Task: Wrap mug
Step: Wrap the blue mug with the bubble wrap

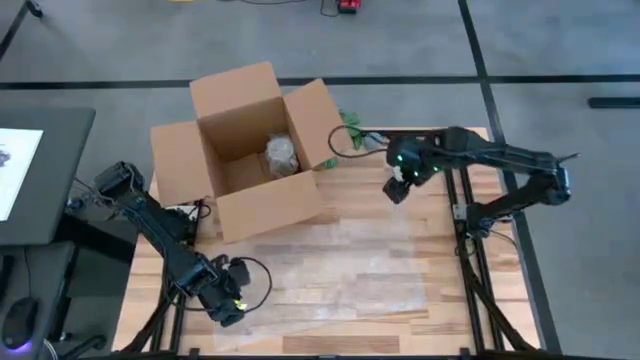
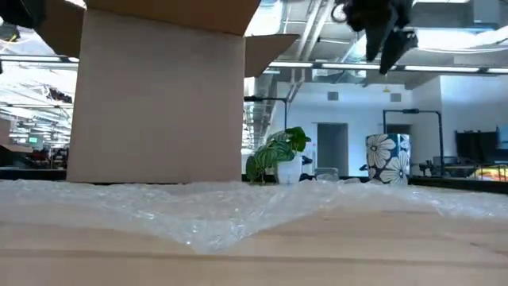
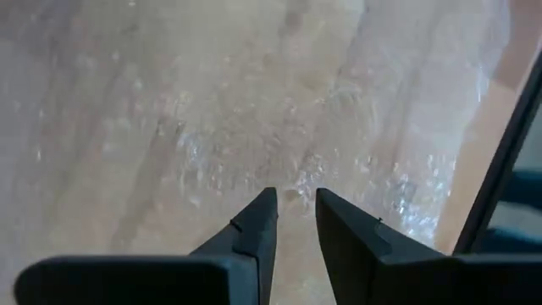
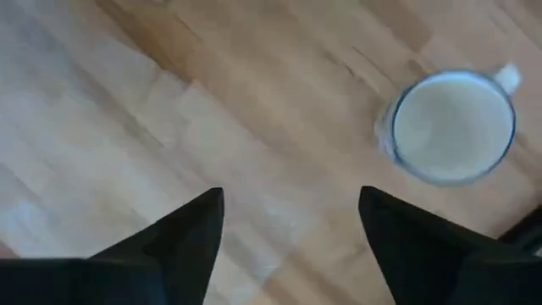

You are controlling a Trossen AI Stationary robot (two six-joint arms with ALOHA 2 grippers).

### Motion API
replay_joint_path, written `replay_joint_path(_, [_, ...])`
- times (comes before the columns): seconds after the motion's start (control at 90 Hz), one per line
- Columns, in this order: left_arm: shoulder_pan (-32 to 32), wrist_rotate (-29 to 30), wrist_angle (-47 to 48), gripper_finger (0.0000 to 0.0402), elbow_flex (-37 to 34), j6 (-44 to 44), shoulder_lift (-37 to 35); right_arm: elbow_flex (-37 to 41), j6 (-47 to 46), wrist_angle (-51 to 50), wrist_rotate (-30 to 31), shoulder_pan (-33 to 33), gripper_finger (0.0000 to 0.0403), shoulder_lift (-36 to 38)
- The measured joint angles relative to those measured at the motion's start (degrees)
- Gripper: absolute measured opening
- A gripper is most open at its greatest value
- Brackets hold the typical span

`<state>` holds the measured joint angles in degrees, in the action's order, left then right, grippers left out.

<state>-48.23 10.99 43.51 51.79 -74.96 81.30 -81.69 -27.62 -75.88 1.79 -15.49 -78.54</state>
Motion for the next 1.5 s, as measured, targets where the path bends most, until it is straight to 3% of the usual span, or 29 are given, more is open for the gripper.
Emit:
replay_joint_path(0.244, [-0.03,1.22,0.35,0.0065,-0.02,-7.08,0.00,0.00,17.56,-0.86,-0.38,-5.42,0.0268,-6.28])
replay_joint_path(0.433, [-0.03,1.32,0.48,0.0065,-0.02,-9.86,0.00,1.54,24.25,-2.04,-0.42,-6.03,0.0268,-8.82])
replay_joint_path(1.156, [-0.06,1.95,-3.38,0.0065,-0.05,-14.72,0.02,16.69,28.11,11.64,0.71,-12.89,0.0261,-8.42])
replay_joint_path(1.333, [-0.06,1.55,-5.09,0.0065,-0.07,-15.78,0.00,20.58,28.09,16.61,1.33,-15.24,0.0224,-8.44])
replay_joint_path(1.5, [-0.06,0.79,-5.63,0.0065,-0.07,-15.93,0.01,22.96,28.05,17.46,1.21,-16.22,0.0148,-8.46])
